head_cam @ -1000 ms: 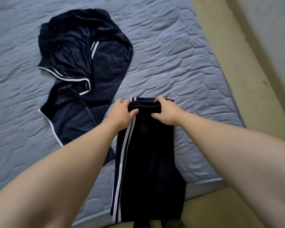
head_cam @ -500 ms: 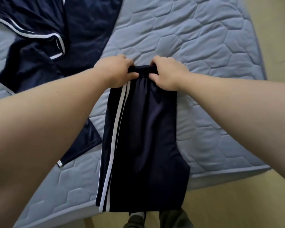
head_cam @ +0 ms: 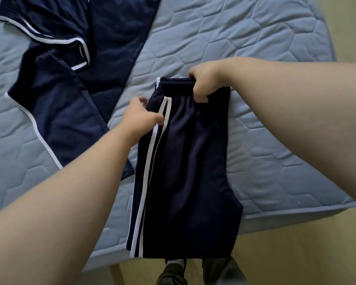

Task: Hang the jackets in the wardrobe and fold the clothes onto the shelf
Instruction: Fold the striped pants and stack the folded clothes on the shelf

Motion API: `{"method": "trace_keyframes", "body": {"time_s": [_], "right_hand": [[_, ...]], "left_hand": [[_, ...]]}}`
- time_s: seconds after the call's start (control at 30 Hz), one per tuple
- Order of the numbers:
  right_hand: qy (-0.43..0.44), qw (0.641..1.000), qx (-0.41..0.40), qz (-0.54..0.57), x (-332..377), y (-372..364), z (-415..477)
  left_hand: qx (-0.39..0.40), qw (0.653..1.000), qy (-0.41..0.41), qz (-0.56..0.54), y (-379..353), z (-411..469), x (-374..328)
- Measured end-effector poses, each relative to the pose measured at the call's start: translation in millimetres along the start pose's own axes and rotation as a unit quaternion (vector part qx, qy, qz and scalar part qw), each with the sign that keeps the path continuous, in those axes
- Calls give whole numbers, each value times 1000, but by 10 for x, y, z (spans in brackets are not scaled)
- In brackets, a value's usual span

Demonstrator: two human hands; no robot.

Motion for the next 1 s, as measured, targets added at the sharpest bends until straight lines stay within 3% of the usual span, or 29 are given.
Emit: {"method": "trace_keyframes", "body": {"time_s": [0.17, 0.3, 0.37, 0.4, 0.47, 0.53, 0.57, 0.6, 0.63, 0.73, 0.83, 1.0], "right_hand": [[-8, 998, 36, 59, 96, 12, 92], [24, 996, 15, 84, 3, 78, -16], [25, 995, -36, 88, -91, 212, -110], [21, 993, -75, 90, -149, 298, -166], [11, 985, -145, 95, -265, 455, -270], [15, 977, -184, 104, -339, 562, -372], [19, 975, -196, 103, -362, 589, -424], [24, 974, -203, 97, -370, 601, -483], [27, 974, -207, 91, -371, 601, -547], [45, 973, -216, 76, -283, 554, -758], [86, 965, -248, 7, -91, 413, -982], [128, 933, -316, -112, 221, -272, -1188]], "left_hand": [[67, 993, 57, -78, 16, 6, -28], [60, 998, 23, -25, 49, 21, -207], [43, 999, -22, 0, 22, 23, -337], [0, 999, -50, 21, 4, 21, -426], [-180, 969, -110, 133, -22, -82, -613], [-334, 881, -225, 247, -175, -376, -734], [-339, 847, -292, 288, -332, -527, -720], [-305, 829, -338, 324, -523, -667, -639], [-255, 832, -342, 354, -711, -783, -491], [-141, 887, -158, 409, -1060, -893, 18], [-117, 919, -57, 373, -1102, -684, 112], [-41, 882, -18, 469, -1006, -382, 20]]}}
Point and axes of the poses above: each hand's wrist, its own z-axis towards the middle knuckle, its own y-axis out of the back of the hand, x = y × z, the point moved 2 cm from there along z, towards the middle knuckle, and after that the axes turned 10 degrees about x, right-handed, at the moved point
